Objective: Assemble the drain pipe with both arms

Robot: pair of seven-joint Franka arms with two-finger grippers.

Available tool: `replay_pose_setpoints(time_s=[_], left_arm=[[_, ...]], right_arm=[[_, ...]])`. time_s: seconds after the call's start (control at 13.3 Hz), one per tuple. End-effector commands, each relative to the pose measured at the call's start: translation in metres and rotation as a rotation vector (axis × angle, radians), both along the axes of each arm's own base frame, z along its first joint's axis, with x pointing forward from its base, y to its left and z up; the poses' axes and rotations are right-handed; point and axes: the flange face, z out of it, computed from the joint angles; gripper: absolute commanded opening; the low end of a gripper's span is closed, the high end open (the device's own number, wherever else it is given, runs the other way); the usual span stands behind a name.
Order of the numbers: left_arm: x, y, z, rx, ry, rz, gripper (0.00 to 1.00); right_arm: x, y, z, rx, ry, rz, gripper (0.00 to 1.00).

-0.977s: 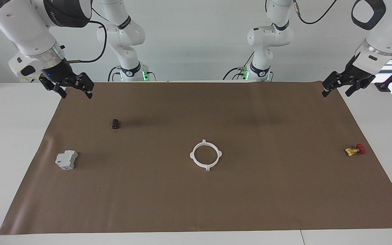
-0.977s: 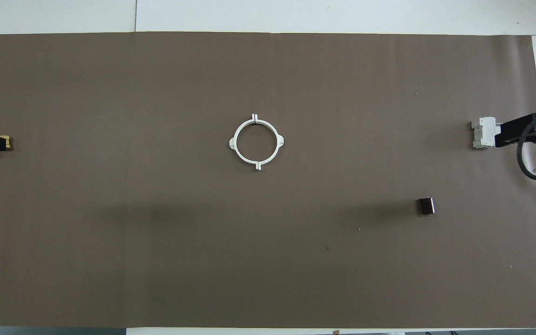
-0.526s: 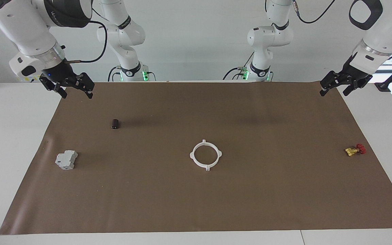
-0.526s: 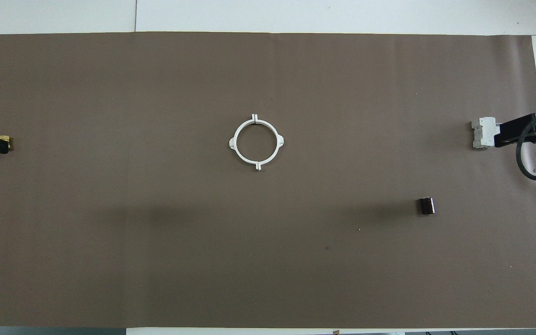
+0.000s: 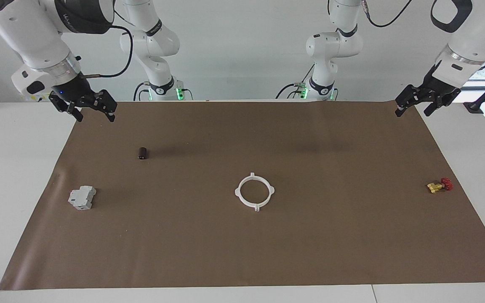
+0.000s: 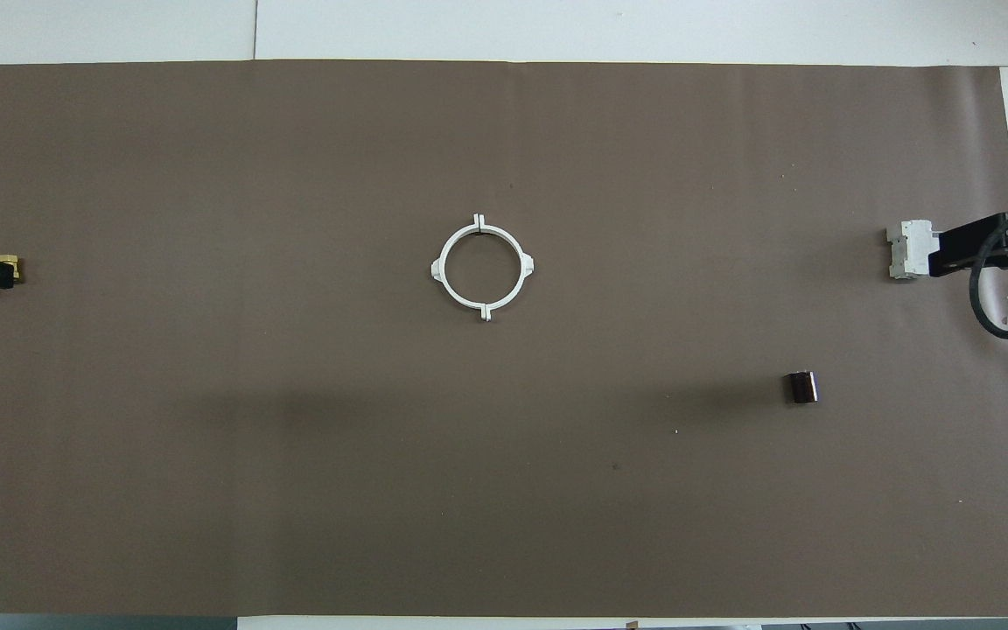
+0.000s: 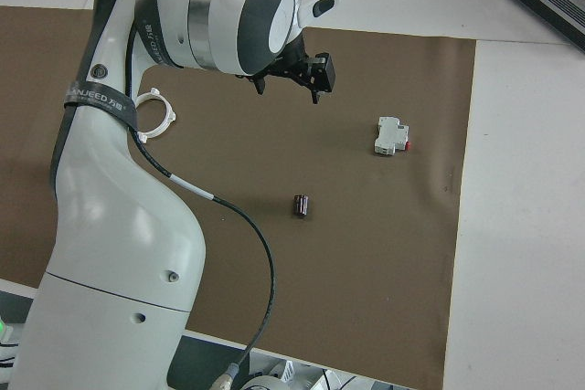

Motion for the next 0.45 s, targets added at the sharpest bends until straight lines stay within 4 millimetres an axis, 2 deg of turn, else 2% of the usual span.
replay_pose_setpoints(time_s=[0.0,0.15,0.38], left_arm=[[-0.0095,-0.0011,0.0,0.017,-0.001,0.008,1.0],[-0.0113,-0.0087,-0.0004,0.039,0.001,-0.008,1.0],[-0.0116,-0.0095,-0.0024,0.039,-0.001,-0.004,1.0]], right_arm=[[0.0022,0.0013,0.0031,0.007,-0.004,0.022,1.0],[0.0026,0.0013,0.0023,0.007,-0.002,0.022,1.0],[0.0027,0.0022,0.0023,0.007,-0.002,0.023,1.0]])
